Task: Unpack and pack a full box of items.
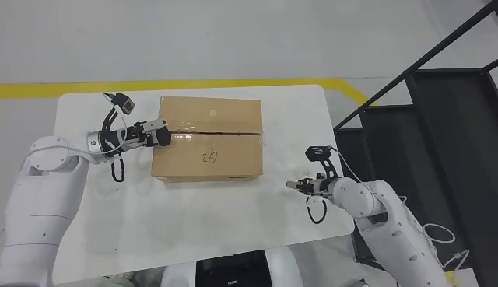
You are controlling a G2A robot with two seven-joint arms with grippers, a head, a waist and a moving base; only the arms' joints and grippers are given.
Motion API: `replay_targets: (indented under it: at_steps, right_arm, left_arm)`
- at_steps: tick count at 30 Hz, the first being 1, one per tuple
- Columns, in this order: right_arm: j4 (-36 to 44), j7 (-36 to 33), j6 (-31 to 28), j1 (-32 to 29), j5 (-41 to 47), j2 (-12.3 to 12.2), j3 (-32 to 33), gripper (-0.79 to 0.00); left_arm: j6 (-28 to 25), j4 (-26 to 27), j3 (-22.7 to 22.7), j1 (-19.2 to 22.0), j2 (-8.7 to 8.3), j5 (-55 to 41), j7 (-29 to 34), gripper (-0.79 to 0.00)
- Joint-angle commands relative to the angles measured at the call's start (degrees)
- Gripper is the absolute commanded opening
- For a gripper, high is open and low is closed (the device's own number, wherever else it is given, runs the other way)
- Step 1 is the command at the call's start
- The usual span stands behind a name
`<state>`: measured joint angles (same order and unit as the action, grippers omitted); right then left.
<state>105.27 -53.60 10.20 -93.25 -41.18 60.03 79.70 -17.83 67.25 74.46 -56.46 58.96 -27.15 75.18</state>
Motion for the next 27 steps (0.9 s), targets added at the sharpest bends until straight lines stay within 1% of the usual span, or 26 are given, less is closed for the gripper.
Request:
replay_targets:
  at_steps: [1,9,16,20,24,25,27]
  right_arm:
    - [-2.19,1.43,1.05,1.18,1.88,0.34,-1.03,0.0]
    - [-10.06,7.19,2.47,4.92,5.11,1.4,-4.23,0.0]
    - [-12.84,8.25,3.07,6.56,3.37,1.67,-5.83,0.0]
    - [-14.88,9.12,4.14,7.5,3.93,1.97,-6.55,0.0]
    - [-16.07,10.34,5.5,8.3,3.41,2.23,-7.29,-0.065]
    - [-16.22,10.81,5.84,8.45,2.72,2.26,-7.46,-0.102]
    - [-16.08,10.75,6.35,8.71,0.97,2.29,-8.15,-0.129]
  left_arm:
    - [0.0,0.0,0.0,0.0,0.0,0.0,0.0,0.0]
    - [0.0,0.0,0.0,0.0,0.0,0.0,0.0,0.0]
    - [0.0,0.0,0.0,0.0,0.0,0.0,0.0,0.0]
    - [0.0,0.0,0.0,0.0,0.0,0.0,0.0,0.0]
    - [0.0,0.0,0.0,0.0,0.0,0.0,0.0,0.0]
    - [0.0,0.0,0.0,0.0,0.0,0.0,0.0,0.0]
    - [0.0,0.0,0.0,0.0,0.0,0.0,0.0,0.0]
